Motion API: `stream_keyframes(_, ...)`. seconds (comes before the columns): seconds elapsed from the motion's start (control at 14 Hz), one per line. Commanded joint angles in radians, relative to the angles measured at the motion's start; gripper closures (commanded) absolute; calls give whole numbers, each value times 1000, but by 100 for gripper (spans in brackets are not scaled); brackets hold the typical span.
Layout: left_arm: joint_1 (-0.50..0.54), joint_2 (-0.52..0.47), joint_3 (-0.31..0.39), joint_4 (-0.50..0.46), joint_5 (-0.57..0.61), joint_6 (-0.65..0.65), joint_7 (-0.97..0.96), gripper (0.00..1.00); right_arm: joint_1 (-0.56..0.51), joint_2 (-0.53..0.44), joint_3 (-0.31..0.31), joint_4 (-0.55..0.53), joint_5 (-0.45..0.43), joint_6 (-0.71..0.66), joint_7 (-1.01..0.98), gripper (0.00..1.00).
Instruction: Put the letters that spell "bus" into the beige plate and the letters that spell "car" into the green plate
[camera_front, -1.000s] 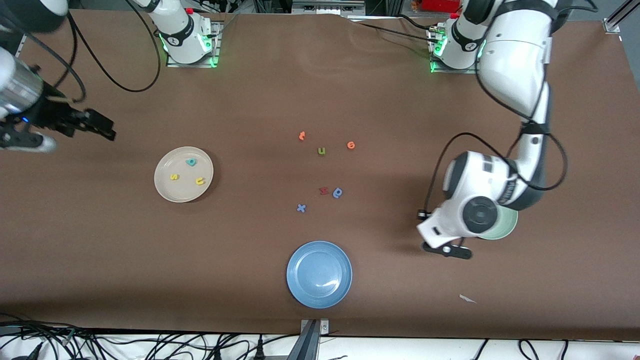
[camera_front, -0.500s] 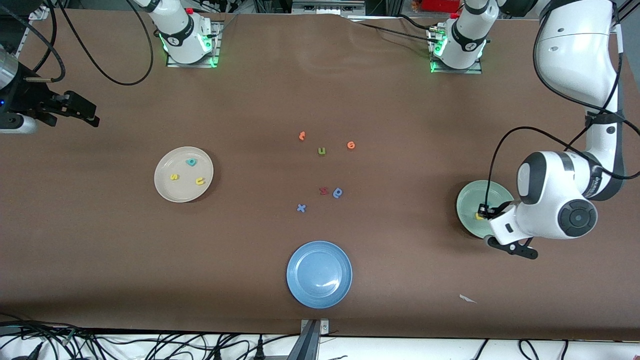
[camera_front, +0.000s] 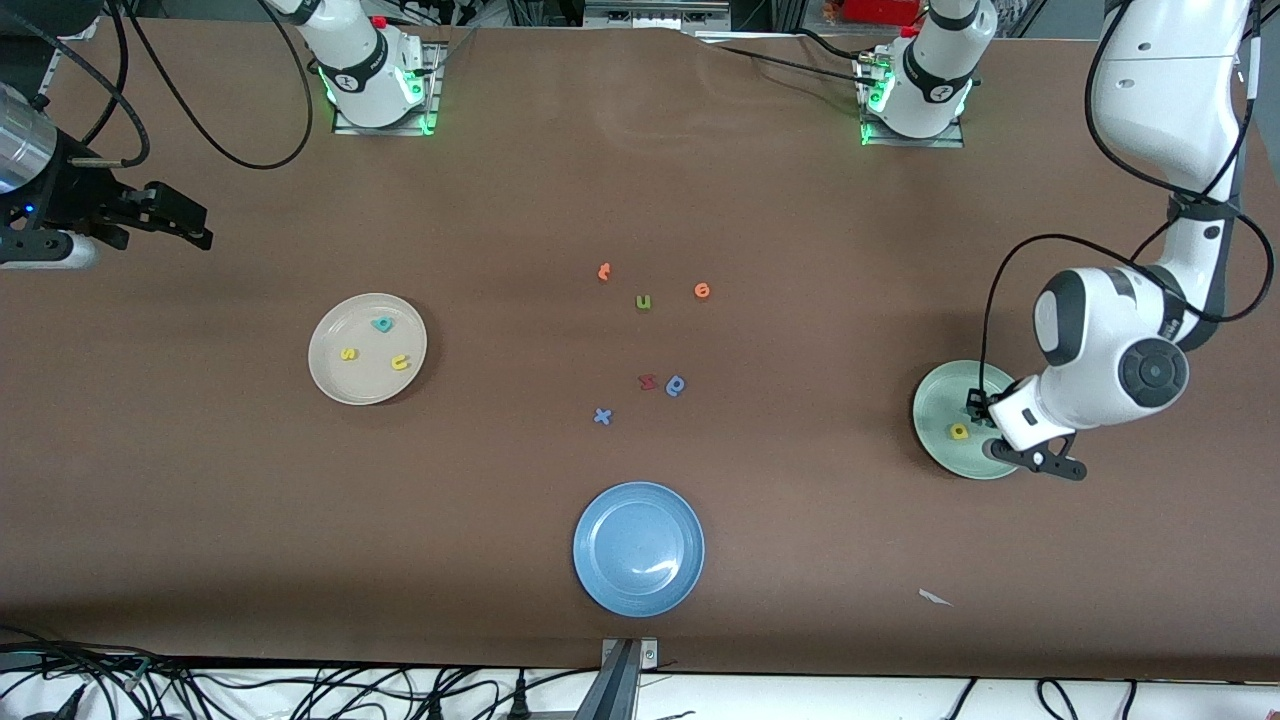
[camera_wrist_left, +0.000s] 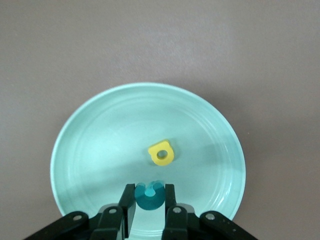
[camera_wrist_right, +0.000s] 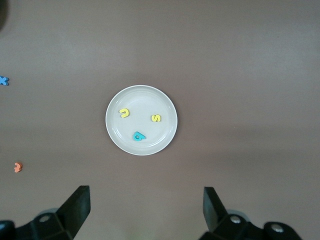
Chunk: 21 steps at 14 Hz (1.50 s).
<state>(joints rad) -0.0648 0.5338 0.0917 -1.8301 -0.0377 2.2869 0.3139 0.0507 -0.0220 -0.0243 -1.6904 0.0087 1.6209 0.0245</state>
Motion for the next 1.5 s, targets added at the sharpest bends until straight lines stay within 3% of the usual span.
stream_keyframes(0.0, -9, -77, -12, -103, 28, 54, 17, 7, 0, -10, -3, -8, -6, 2, -17, 0)
stream_keyframes(0.07, -10, -96, -12, -97, 29, 46, 7, 0, -3, -10, -5, -6, -4, 2, -11, 0)
stream_keyframes(0.43, -7, -211, -10, -71, 29, -28, -10, 0, -3, -10, -3, -6, -3, 2, -9, 0)
stream_keyframes(0.71, -13, -356, -10, -8, 19, -298, -64, 0, -3, -10, -3, -5, -4, 4, -9, 0)
stream_keyframes(1.07, -36, -452, -10, 124, 28, -585, -133, 0, -3, -4, -3, -3, -3, 10, -18, 0)
stream_keyframes(1.43, -38, -549, -9, 132, 58, -593, -133, 0, 1, -3, -3, 3, -9, 10, -20, 0)
